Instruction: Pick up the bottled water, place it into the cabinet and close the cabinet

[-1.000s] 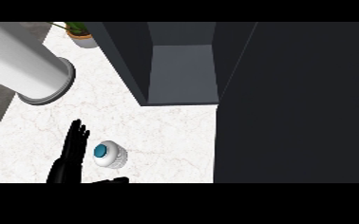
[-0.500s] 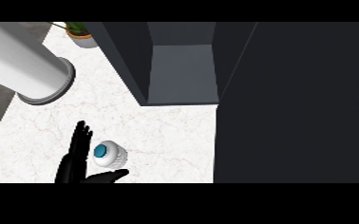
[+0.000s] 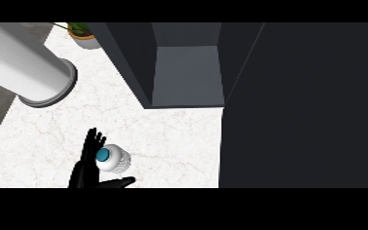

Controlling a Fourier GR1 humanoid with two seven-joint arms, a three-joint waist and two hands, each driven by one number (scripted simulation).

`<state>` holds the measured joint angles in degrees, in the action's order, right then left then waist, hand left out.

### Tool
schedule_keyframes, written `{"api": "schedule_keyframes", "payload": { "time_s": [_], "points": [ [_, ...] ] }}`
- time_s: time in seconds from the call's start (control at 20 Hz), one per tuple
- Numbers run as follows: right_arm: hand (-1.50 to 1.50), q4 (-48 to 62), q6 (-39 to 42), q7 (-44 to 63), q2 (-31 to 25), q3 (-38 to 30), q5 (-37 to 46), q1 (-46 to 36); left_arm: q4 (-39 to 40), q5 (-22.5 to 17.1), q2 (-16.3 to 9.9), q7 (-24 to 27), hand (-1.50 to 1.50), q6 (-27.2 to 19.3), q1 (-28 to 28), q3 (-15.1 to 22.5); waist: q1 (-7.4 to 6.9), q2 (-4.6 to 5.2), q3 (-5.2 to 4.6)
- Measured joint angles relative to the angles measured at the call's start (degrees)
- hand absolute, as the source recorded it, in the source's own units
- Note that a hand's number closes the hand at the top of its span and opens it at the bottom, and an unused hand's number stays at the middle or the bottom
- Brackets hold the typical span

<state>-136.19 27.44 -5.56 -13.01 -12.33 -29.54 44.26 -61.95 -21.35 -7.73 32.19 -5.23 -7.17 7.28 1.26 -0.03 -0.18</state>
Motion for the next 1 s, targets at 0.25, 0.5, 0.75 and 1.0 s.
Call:
{"api": "schedule_keyframes", "payload": {
  "time_s": [0.25,0.5,0.75,1.0],
  "points": [
    [-1.50,0.18,0.82,-1.29,0.01,-0.56,-0.73,1.41,7.67,-0.34,1.68,5.59,1.50,4.82,3.03,-0.85,0.07,0.00,0.01],
    [-1.50,0.31,1.40,-2.32,-0.77,-1.63,-1.55,2.62,11.04,-3.57,3.07,8.08,1.50,10.37,4.91,-2.90,-0.11,-0.05,0.10],
    [-1.50,0.27,1.39,-2.62,-1.58,-2.78,-2.44,3.43,12.97,-5.03,3.12,9.99,1.50,15.24,5.87,-3.82,-0.32,-0.09,0.17],
    [-1.50,0.32,2.57,-3.97,-1.68,-3.45,-3.12,4.97,14.67,-4.20,2.97,12.90,1.50,16.37,8.12,-4.44,-0.20,-0.06,0.09]
  ]
}}
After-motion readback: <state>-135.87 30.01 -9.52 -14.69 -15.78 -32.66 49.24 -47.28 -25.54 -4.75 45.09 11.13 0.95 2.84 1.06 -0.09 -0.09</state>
